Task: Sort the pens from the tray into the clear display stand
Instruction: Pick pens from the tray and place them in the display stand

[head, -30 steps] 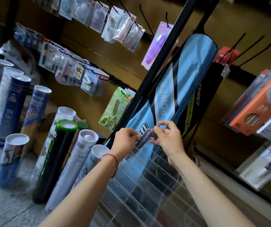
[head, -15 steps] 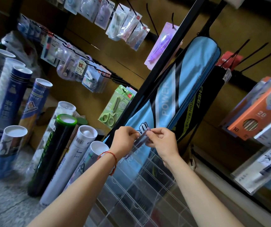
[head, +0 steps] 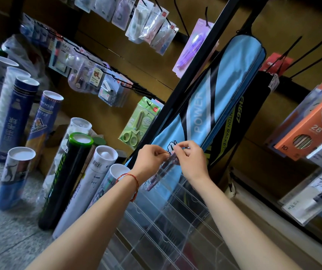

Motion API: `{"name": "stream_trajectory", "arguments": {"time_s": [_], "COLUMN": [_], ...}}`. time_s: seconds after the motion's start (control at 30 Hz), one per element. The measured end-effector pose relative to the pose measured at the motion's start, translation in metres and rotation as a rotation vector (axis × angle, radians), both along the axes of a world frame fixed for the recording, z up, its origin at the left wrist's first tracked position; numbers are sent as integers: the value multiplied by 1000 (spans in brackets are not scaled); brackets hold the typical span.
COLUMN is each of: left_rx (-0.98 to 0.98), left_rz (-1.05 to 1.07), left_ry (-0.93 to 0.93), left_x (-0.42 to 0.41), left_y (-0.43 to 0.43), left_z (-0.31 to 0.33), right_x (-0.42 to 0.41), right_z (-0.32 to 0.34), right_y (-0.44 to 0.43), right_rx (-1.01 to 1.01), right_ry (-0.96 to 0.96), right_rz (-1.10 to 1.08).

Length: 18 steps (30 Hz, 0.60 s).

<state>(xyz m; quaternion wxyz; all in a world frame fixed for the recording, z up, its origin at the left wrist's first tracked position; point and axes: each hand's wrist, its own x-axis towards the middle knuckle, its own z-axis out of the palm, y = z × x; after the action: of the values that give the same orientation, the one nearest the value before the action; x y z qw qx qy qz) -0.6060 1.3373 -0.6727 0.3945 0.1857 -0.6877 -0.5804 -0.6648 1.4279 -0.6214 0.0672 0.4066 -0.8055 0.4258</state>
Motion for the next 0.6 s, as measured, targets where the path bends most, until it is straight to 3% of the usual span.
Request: {"name": "stream_trajectory", "arguments": {"time_s": [0.1,0.37,0.6], "left_rx": [-17,-44,-7], "left_rz": [17,58,24], "left_ry": [0,19,38], "left_x": [-1,-2,0], "left_y": [1,2,2], "left_z": [0,-3,-3], "right_x": [-1,-6,-11], "right_z": [-5,-9,8], "right_y": [-2,-1,10], "right_rx": [-30,171,245], "right_ry": [24,47,-227], "right_rz": [-31,0,51]}}
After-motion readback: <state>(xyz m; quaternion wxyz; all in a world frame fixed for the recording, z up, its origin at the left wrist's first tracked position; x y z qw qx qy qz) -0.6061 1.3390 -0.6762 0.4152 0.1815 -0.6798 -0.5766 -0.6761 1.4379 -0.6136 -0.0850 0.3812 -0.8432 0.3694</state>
